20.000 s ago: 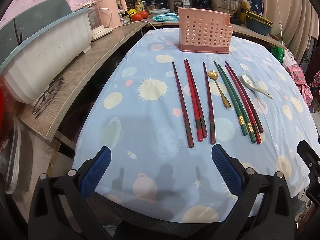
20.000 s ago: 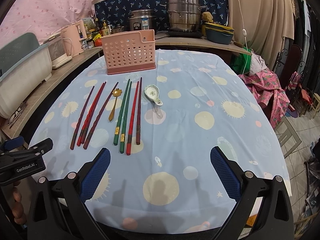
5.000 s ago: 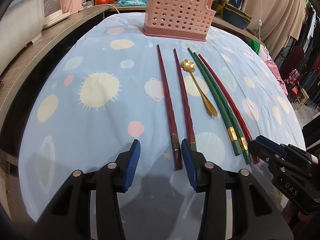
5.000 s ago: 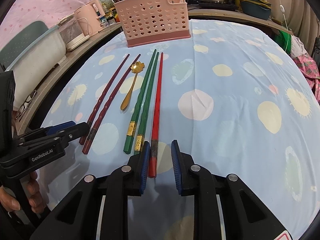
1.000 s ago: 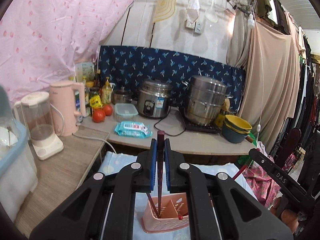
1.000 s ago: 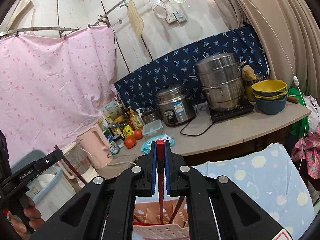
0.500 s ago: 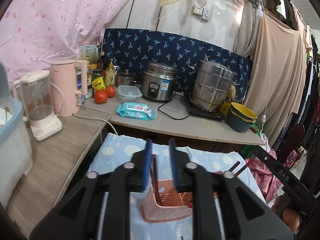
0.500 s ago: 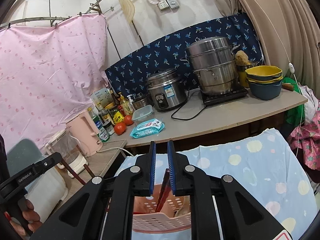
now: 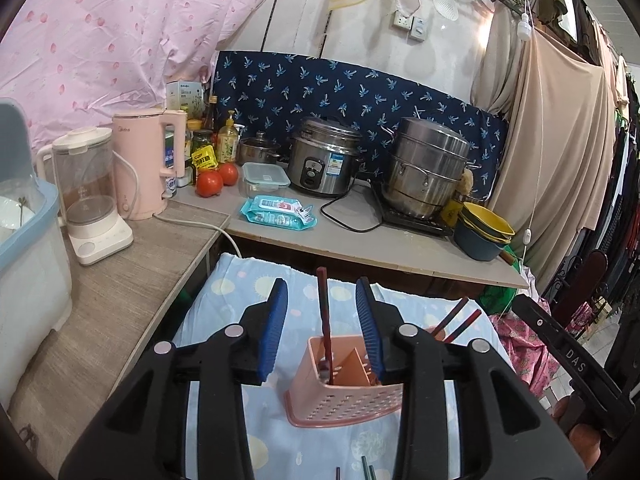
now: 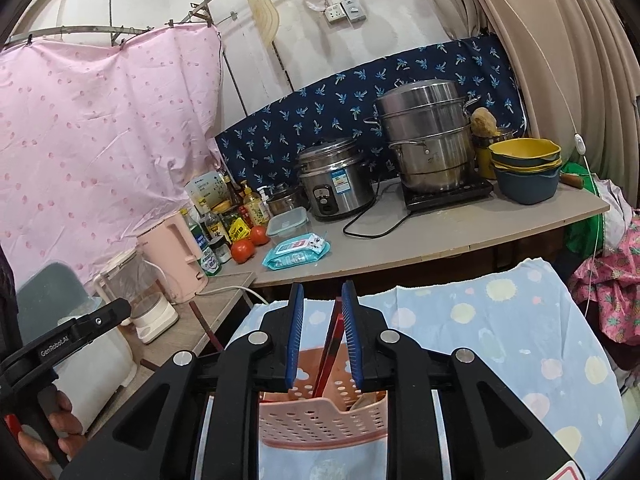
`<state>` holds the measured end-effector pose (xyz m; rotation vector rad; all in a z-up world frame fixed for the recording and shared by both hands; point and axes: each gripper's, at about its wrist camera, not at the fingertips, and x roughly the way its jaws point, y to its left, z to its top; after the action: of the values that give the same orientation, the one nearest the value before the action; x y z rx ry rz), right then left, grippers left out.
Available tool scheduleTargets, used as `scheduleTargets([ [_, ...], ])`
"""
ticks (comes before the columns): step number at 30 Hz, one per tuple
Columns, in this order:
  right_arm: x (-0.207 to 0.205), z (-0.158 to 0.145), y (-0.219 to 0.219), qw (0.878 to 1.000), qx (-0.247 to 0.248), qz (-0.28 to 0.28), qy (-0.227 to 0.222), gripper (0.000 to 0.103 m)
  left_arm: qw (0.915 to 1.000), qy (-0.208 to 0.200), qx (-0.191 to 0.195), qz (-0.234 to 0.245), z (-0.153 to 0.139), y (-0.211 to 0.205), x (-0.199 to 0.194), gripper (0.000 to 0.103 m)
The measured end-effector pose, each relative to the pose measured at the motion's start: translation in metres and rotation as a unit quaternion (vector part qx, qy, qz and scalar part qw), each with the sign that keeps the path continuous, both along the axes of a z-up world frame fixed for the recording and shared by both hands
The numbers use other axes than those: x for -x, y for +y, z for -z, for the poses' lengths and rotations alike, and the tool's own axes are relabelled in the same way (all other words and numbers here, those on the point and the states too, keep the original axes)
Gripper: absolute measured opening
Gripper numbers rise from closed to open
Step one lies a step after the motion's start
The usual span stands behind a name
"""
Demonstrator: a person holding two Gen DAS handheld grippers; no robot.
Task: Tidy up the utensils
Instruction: 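Open the right tool and withdraw it from the pink holder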
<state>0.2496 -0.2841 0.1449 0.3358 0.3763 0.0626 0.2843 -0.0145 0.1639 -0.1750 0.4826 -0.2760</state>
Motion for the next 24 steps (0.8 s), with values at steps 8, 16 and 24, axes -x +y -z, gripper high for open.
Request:
scheduleTargets([
  [8, 0.026, 0.015, 0.014, 0.999, 0.018, -0.018, 0.020, 0.020, 0.9998, 0.020, -0.007, -0.001, 0.018, 0.007, 0.021, 0.034],
  [16, 0.055, 0.037, 0.029, 0.998, 0.028, -0.036, 0.047, 0.020, 0.9988, 0.040, -0.027, 0.001, 0.041, 0.005, 0.046, 0.034],
  [24, 0.084, 0.062, 0.039, 0.995, 0.033, -0.050, 0.075, 0.020, 0.9966, 0.070, -0.042, 0.006, 0.067, 0.003, 0.066, 0.034],
])
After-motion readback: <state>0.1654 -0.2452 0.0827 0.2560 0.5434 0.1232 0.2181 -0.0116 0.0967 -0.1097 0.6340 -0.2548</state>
